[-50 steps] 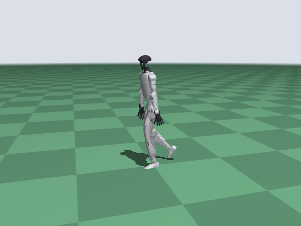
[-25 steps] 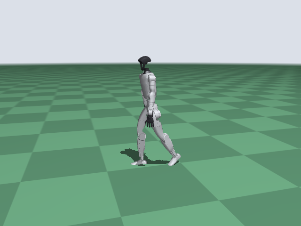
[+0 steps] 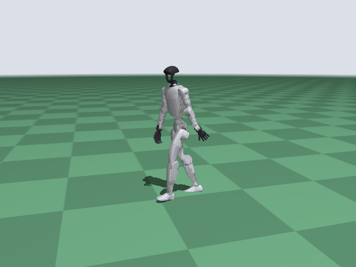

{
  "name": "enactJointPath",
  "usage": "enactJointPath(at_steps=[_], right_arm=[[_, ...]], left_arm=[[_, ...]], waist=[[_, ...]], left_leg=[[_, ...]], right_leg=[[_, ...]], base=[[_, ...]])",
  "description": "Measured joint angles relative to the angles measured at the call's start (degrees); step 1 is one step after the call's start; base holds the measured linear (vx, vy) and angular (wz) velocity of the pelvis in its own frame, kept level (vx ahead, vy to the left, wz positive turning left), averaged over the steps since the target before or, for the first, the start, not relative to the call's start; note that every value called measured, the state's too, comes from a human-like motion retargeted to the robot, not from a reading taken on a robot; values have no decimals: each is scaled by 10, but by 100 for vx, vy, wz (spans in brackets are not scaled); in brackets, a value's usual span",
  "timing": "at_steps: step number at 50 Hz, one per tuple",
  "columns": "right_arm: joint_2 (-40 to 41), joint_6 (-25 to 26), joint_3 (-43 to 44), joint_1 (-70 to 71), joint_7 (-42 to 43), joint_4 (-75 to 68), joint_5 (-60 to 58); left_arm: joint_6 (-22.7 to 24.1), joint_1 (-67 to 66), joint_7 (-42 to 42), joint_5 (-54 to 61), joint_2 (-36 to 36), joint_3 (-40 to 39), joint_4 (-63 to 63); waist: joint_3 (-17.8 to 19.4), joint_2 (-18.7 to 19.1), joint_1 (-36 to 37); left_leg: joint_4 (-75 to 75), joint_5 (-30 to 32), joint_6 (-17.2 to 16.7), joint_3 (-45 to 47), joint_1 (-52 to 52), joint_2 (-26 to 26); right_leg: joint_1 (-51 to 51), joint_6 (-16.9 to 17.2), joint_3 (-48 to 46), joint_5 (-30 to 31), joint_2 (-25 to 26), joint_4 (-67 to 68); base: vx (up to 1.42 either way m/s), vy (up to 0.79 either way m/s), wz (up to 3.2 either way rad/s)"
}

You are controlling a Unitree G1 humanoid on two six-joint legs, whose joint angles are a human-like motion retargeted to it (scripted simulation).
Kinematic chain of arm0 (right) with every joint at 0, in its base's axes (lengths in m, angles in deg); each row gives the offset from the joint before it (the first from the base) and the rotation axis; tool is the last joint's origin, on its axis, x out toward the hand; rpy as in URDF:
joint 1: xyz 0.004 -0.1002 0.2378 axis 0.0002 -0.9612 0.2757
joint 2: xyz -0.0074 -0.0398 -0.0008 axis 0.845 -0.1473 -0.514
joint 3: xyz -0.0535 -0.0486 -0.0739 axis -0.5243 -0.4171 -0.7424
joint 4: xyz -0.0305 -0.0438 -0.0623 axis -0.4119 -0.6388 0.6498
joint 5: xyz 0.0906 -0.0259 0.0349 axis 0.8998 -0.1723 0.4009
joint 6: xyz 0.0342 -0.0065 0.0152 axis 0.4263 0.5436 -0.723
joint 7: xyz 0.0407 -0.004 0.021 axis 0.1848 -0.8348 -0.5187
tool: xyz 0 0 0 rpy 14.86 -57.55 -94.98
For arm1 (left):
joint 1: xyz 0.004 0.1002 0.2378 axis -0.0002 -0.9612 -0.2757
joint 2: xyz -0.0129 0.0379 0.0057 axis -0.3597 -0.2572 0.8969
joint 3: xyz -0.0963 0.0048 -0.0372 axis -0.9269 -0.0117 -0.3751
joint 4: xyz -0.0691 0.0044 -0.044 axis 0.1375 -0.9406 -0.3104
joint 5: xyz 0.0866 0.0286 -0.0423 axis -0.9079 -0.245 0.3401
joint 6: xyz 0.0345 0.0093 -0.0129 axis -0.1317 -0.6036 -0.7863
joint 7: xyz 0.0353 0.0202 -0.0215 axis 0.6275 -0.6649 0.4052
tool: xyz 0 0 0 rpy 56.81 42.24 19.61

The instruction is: Walk run

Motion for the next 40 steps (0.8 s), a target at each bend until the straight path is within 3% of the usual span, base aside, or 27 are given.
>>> enactJointPath(at_steps=[4, 8, 10, 13, 16, 20, 26, 32, 34, 37, 38, 40], right_arm=[[-1, 1, -16, -17, -6, -18, -23], [6, 10, -15, -47, 14, -49, -69], [10, 9, -9, -72, 27, -67, -66], [2, 3, -10, -96, 17, -106, -37], [-5, 22, 0, -100, 15, -132, -29], [-3, 26, 21, -119, 15, -125, -5], [17, 15, 42, -158, 2, -96, -4], [34, 20, 46, -163, -7, -105, -11], [35, 22, 46, -159, -8, -107, -10], [33, 22, 38, -151, -8, -106, -9], [33, 21, 35, -148, -7, -106, -10], [32, 20, 28, -141, -4, -107, -16]], left_arm=[[13, 19, -5, 1, -2, 4, 2], [40, 34, -11, 18, -4, -4, 18], [44, 41, -11, 33, -5, 0, 32], [61, 57, -18, 54, -11, 13, 52], [83, 87, -24, 68, -28, 23, 72], [102, 130, -12, 76, -47, 46, 83], [119, 185, -26, 93, -63, 50, 111], [146, 203, -33, 118, -62, 43, 148], [158, 198, -41, 123, -57, 40, 149], [181, 176, -69, 129, -46, 26, 144], [184, 164, -77, 129, -44, 21, 140], [177, 129, -67, 118, -39, 1, 127]], waist=[[-10, -4, 18], [-24, -11, 25], [-36, -5, 23], [-47, 26, 21], [-46, 50, 6], [-40, 51, -24], [-33, 20, -83], [-23, 1, -110], [-23, 2, -111], [-29, 1, -117], [-33, 3, -126], [-36, 8, -148]], left_leg=[[30, 25, 32, 10, 4, 7], [87, 16, 70, 16, 13, 21], [88, -15, 82, 13, 41, 29], [50, -32, 77, 14, 101, 57], [35, -57, 66, 31, 145, 80], [-11, -60, 68, 33, 188, 55], [-64, -74, 59, 24, 250, -9], [-92, -104, 34, 20, 331, -40], [-89, -110, 21, 19, 347, -41], [-68, -100, -1, 2, 363, -45], [-55, -85, -8, -2, 367, -41], [-9, -9, -29, -2, 375, -25]], right_leg=[[27, 32, 14, 17, -8, 16], [39, 75, 17, 104, -34, 61], [35, 74, -25, 183, -50, 108], [-8, 29, -27, 278, -51, 242], [-89, -10, -61, 236, -90, 409], [-186, -12, -87, 175, -119, 479], [-313, 2, -32, 133, -72, 300], [-379, -17, 21, 110, -29, 95], [-385, -16, 6, 119, -27, 86], [-385, -51, -10, 160, -31, 115], [-380, -65, -24, 165, -35, 127], [-374, -72, 45, 133, -29, 171]], base=[[77, 11, -43], [86, 14, -60], [72, 13, -32], [73, 15, -63], [56, 14, -76], [55, 8, 14], [50, 0, 56], [61, -7, 40], [68, -11, 19], [85, -15, 23], [105, -23, 70], [87, -17, 98]])
